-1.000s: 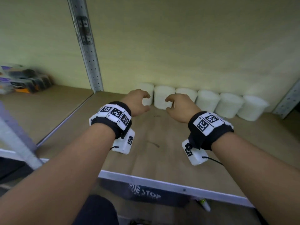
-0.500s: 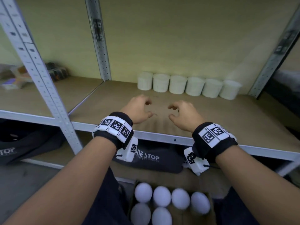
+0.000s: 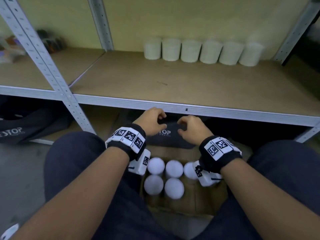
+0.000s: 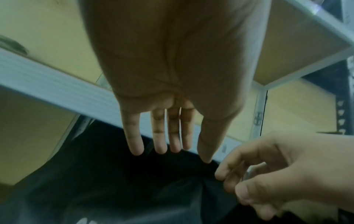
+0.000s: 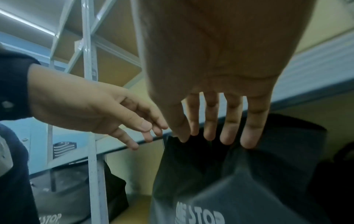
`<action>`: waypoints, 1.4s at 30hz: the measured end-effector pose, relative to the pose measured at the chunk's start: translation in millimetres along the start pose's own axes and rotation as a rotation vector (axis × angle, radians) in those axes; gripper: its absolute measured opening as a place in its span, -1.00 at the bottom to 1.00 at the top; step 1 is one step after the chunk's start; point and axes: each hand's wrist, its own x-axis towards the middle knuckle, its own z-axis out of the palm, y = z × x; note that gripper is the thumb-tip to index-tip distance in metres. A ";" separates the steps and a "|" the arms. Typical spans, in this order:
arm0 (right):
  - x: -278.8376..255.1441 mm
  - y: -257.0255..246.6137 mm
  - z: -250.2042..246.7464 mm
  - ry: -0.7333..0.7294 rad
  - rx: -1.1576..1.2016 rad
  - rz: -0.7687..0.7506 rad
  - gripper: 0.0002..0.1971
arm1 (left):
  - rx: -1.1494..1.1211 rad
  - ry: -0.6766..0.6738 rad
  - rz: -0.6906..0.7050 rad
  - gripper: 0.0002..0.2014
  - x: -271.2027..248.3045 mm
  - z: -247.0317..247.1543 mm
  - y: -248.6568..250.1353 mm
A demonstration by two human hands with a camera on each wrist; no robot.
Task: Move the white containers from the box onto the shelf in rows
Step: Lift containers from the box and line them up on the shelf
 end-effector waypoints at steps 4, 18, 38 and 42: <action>1.9 23.3 34.0 -0.142 -0.035 0.053 -0.65 | 0.053 -0.163 -0.084 -0.59 0.6 32.4 -22.4; 16.6 60.4 142.1 -0.544 -0.144 0.147 -0.59 | 0.017 -0.474 -0.310 -0.57 19.3 152.8 -90.9; -32.2 91.7 256.5 -0.705 -0.340 0.214 -0.26 | 0.257 -0.540 -0.415 -0.30 -33.4 261.0 -142.7; -31.3 86.2 264.9 -0.704 -0.245 0.281 -0.15 | 0.353 -0.503 -0.384 -0.21 -39.9 268.6 -142.3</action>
